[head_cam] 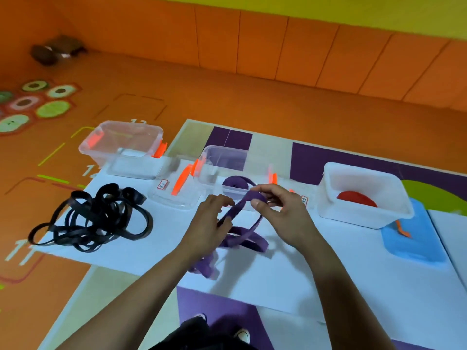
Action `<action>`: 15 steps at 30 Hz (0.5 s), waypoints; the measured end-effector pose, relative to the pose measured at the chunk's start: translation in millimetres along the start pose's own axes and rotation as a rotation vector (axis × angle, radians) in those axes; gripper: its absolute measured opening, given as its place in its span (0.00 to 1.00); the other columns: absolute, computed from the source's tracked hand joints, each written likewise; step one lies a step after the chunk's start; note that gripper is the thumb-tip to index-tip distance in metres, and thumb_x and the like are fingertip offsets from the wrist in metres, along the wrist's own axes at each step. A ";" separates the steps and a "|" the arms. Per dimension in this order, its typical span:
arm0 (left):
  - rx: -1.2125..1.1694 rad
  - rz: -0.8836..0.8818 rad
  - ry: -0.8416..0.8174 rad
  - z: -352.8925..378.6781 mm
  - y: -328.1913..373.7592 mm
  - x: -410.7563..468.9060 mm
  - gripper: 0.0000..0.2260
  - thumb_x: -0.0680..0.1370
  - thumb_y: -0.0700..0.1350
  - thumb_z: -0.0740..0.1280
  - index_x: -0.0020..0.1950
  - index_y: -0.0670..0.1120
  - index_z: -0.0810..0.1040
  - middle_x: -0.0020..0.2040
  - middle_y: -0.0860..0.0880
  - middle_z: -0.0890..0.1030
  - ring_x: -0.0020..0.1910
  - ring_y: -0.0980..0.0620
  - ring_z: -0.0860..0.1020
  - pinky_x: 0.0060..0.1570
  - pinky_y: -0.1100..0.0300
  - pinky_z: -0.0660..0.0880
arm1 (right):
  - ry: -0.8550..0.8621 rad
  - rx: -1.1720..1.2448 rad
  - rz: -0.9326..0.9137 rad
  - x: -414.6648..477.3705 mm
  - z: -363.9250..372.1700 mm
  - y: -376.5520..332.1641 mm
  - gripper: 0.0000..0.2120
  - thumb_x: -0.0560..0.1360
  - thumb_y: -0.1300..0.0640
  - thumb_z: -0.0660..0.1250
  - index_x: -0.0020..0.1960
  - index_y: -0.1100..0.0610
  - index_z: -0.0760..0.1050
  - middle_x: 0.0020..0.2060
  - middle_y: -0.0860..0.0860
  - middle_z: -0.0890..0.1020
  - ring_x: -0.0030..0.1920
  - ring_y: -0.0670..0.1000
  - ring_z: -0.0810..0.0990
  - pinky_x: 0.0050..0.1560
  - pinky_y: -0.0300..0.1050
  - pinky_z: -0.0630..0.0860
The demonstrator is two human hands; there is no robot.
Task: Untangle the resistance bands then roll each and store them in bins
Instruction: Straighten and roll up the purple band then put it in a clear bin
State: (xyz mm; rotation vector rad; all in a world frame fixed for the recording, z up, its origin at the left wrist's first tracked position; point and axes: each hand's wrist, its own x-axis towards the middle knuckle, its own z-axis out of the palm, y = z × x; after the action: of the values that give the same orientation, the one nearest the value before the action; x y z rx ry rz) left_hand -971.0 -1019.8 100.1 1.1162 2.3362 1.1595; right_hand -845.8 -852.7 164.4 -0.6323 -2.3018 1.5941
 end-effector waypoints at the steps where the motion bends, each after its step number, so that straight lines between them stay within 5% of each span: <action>1: -0.009 0.027 0.018 -7.9 6.6 4.2 0.11 0.78 0.39 0.66 0.55 0.55 0.76 0.55 0.56 0.74 0.54 0.56 0.74 0.51 0.64 0.74 | -0.010 0.037 -0.010 3.3 -2.6 -12.1 0.09 0.77 0.57 0.74 0.56 0.48 0.82 0.47 0.46 0.85 0.49 0.50 0.81 0.54 0.38 0.77; 4: -0.120 0.026 0.050 -37.6 30.4 18.0 0.10 0.79 0.38 0.64 0.45 0.53 0.75 0.46 0.54 0.77 0.45 0.55 0.78 0.47 0.58 0.76 | -0.024 0.132 -0.045 12.1 -7.4 -50.9 0.10 0.75 0.60 0.76 0.55 0.52 0.84 0.43 0.55 0.84 0.42 0.58 0.82 0.48 0.40 0.81; 7: -0.322 -0.013 -0.066 -61.5 53.0 25.0 0.07 0.78 0.40 0.61 0.52 0.49 0.76 0.48 0.51 0.82 0.46 0.48 0.81 0.50 0.51 0.79 | 0.053 0.224 -0.081 25.0 -9.6 -77.6 0.13 0.73 0.62 0.78 0.56 0.54 0.82 0.40 0.49 0.80 0.36 0.50 0.79 0.44 0.39 0.80; 10: -0.380 0.036 -0.181 -76.1 63.9 27.7 0.13 0.79 0.48 0.67 0.63 0.56 0.73 0.53 0.52 0.82 0.52 0.51 0.81 0.53 0.58 0.79 | 0.091 0.272 -0.089 43.6 0.2 -95.6 0.15 0.72 0.64 0.78 0.56 0.55 0.81 0.39 0.52 0.80 0.36 0.50 0.80 0.42 0.40 0.80; 15: -0.292 0.067 -0.102 -79.1 65.4 41.7 0.07 0.79 0.49 0.72 0.54 0.51 0.78 0.46 0.55 0.83 0.45 0.52 0.83 0.51 0.50 0.81 | 0.141 0.342 -0.104 57.8 23.1 -105.8 0.14 0.72 0.65 0.78 0.55 0.59 0.79 0.36 0.51 0.79 0.35 0.47 0.81 0.39 0.37 0.78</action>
State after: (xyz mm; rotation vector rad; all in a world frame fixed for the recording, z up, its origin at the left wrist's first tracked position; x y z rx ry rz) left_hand -1009.2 -1006.7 203.2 1.1245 1.9885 1.3804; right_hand -927.5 -874.5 253.5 -0.5130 -1.8701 1.7745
